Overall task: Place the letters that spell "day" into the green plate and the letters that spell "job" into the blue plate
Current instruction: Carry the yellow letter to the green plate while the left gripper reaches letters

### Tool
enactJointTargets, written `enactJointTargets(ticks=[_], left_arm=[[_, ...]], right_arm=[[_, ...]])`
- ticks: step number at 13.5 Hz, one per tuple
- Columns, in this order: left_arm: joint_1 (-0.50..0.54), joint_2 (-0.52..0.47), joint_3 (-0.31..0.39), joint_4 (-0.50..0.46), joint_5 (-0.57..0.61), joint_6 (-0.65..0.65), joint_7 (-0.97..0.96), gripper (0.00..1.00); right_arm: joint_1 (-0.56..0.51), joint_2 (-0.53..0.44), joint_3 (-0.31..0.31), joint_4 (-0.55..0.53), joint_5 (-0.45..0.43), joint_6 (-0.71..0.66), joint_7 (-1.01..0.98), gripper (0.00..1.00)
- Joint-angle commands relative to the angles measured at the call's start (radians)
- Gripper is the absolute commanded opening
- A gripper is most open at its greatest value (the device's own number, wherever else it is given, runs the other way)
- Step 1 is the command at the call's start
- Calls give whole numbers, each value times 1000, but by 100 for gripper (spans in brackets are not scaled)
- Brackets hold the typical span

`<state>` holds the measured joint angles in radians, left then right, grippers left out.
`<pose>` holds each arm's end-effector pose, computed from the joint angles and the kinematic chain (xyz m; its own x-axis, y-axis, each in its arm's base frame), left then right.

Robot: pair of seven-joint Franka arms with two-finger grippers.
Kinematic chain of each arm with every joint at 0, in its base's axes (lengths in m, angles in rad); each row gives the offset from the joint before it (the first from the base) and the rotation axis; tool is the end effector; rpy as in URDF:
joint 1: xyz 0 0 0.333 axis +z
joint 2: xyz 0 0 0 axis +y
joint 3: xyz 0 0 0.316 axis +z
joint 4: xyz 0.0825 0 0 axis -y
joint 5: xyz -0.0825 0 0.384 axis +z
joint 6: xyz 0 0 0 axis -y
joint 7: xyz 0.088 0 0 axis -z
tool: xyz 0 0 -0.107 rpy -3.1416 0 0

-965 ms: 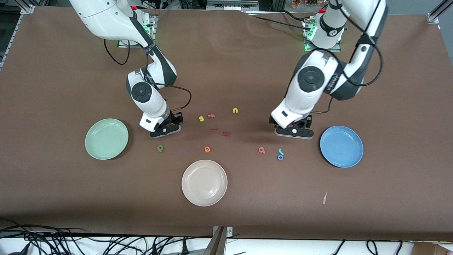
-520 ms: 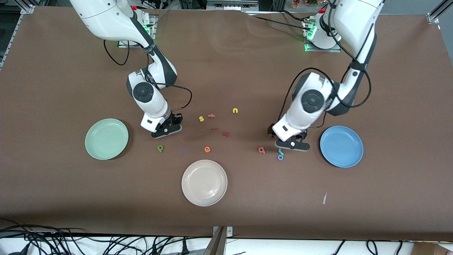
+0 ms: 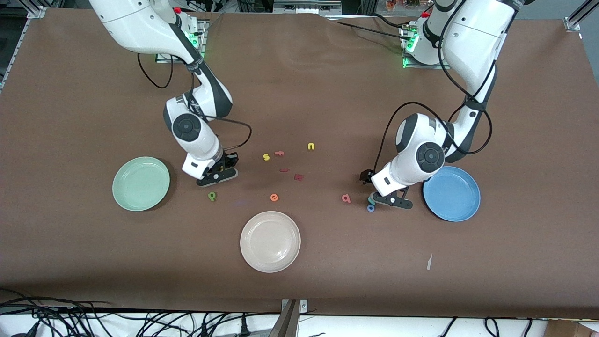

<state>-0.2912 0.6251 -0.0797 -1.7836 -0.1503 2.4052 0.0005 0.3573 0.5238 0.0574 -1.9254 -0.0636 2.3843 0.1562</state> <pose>0.6143 -0.2358 0.2047 0.9699 -0.2432 -0.0127 -0.2388 -0.9600 0.1463 0.5674 0.2478 0.2105 0.9539 0.2937 -0.0611 0.2955 -0.9551 0.0217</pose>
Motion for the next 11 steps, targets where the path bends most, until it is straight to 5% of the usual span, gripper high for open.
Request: enactJointTargets(ticks=[1, 3, 5, 11], left_arm=[[-8, 18, 24, 27, 29, 26, 123, 100], [-20, 31, 67, 29, 22, 48, 212, 98], [-25, 47, 67, 32, 18, 48, 251, 76], [-77, 104, 69, 99, 18, 57, 151, 85]], right_arm=[[-6, -13, -69, 107, -11, -199, -10, 2], [-6, -21, -143, 117, -10, -244, -53, 2], [-7, -18, -210, 115, -10, -257, -99, 2], [-139, 45, -254, 120, -7, -240, -202, 3]])
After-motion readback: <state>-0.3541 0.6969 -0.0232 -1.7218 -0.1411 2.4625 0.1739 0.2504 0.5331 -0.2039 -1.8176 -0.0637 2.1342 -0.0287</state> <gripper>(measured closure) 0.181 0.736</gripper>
